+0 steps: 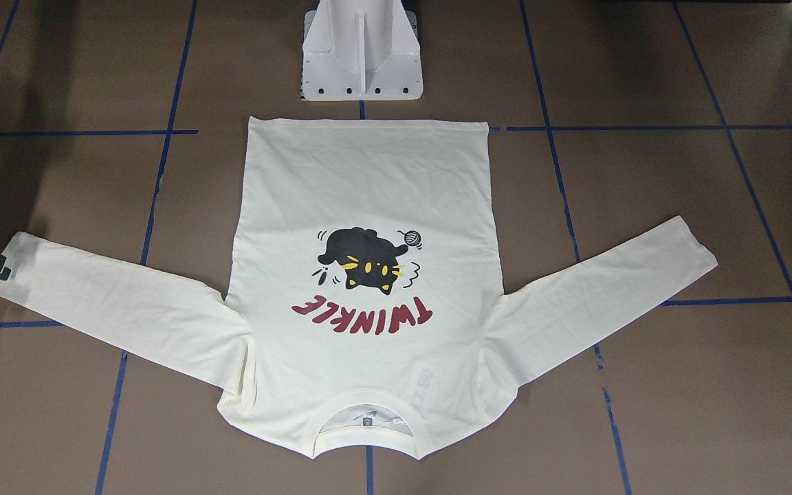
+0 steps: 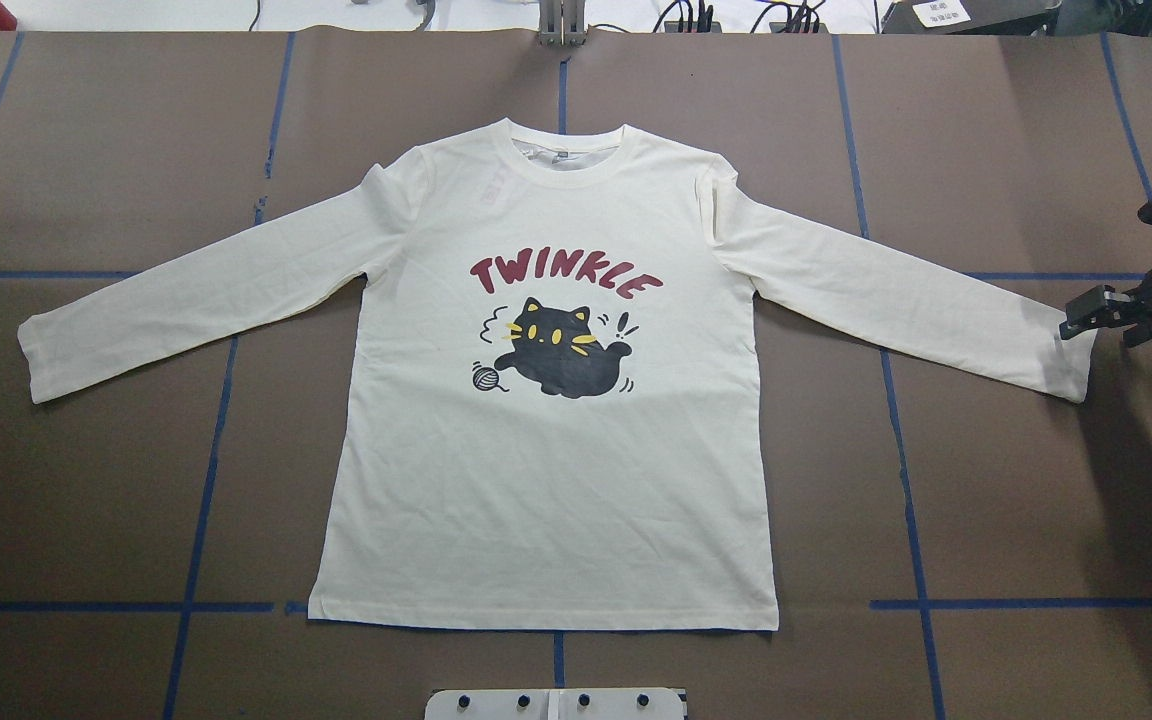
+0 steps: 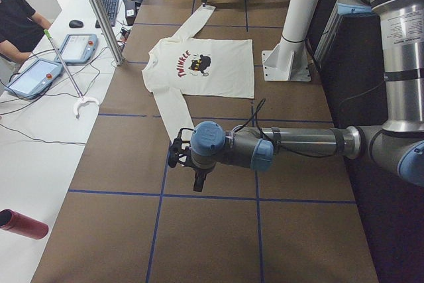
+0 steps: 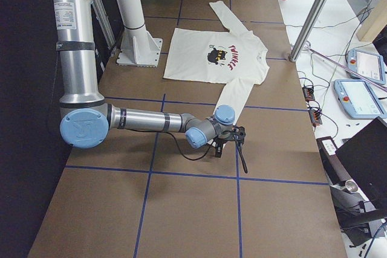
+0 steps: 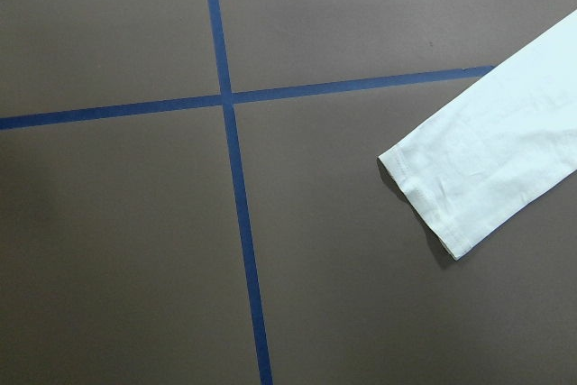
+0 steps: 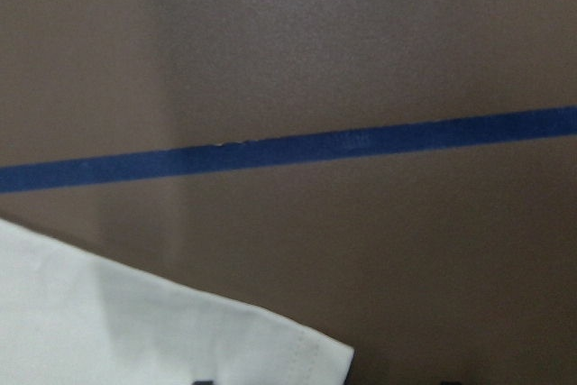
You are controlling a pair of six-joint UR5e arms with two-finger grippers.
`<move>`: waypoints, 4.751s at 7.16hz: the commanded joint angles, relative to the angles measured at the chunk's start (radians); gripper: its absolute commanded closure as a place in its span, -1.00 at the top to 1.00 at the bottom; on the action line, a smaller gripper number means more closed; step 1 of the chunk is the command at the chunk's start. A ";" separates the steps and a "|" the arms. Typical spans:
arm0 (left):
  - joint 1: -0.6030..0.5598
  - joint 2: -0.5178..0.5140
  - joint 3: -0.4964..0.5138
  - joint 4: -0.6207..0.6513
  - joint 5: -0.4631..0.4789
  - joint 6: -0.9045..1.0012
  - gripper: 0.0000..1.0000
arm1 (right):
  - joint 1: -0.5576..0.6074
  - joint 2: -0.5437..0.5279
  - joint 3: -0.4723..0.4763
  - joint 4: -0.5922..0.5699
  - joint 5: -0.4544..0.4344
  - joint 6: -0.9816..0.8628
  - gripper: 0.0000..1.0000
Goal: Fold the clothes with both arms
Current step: 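Reach the right gripper to the sleeve cuff nearest it and grasp, then carry the grasped sleeve diagonally across the chest with the right gripper, release, then grasp the other sleeve cuff with the left gripper while the right arm withdraws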
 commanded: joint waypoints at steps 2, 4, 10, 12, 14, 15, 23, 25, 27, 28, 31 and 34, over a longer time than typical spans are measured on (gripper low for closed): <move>0.000 0.000 0.000 0.001 0.000 0.000 1.00 | -0.001 0.005 0.008 0.000 0.008 -0.009 -1.00; 0.000 0.000 0.010 0.001 0.000 0.002 1.00 | 0.004 0.005 0.041 0.000 0.031 -0.010 -1.00; 0.000 0.000 0.003 -0.045 -0.002 0.002 1.00 | -0.234 0.307 0.326 -0.039 -0.005 0.618 -1.00; 0.000 -0.002 0.006 -0.059 -0.002 0.003 1.00 | -0.439 0.786 0.132 -0.295 -0.355 0.802 -1.00; 0.002 0.000 0.007 -0.065 -0.017 0.000 1.00 | -0.555 1.098 -0.239 -0.276 -0.489 0.866 -1.00; 0.002 0.000 0.008 -0.065 -0.028 0.002 1.00 | -0.621 1.144 -0.322 -0.188 -0.599 0.867 -1.00; 0.176 -0.031 0.022 -0.240 -0.090 -0.236 1.00 | -0.656 1.246 -0.440 -0.127 -0.676 0.931 0.98; 0.387 -0.157 0.210 -0.467 0.113 -0.610 1.00 | -0.541 1.014 -0.172 -0.162 -0.470 0.937 0.98; 0.533 -0.244 0.292 -0.494 0.229 -0.784 0.65 | -0.431 0.794 0.020 -0.167 -0.310 0.898 0.99; 0.543 -0.256 0.318 -0.501 0.310 -0.782 0.63 | -0.412 0.695 0.111 -0.165 -0.283 0.862 0.99; 0.545 -0.262 0.341 -0.501 0.340 -0.756 0.48 | -0.413 0.634 0.175 -0.165 -0.291 0.832 0.99; 0.545 -0.290 0.387 -0.501 0.340 -0.750 0.40 | -0.420 0.635 0.175 -0.165 -0.294 0.832 0.99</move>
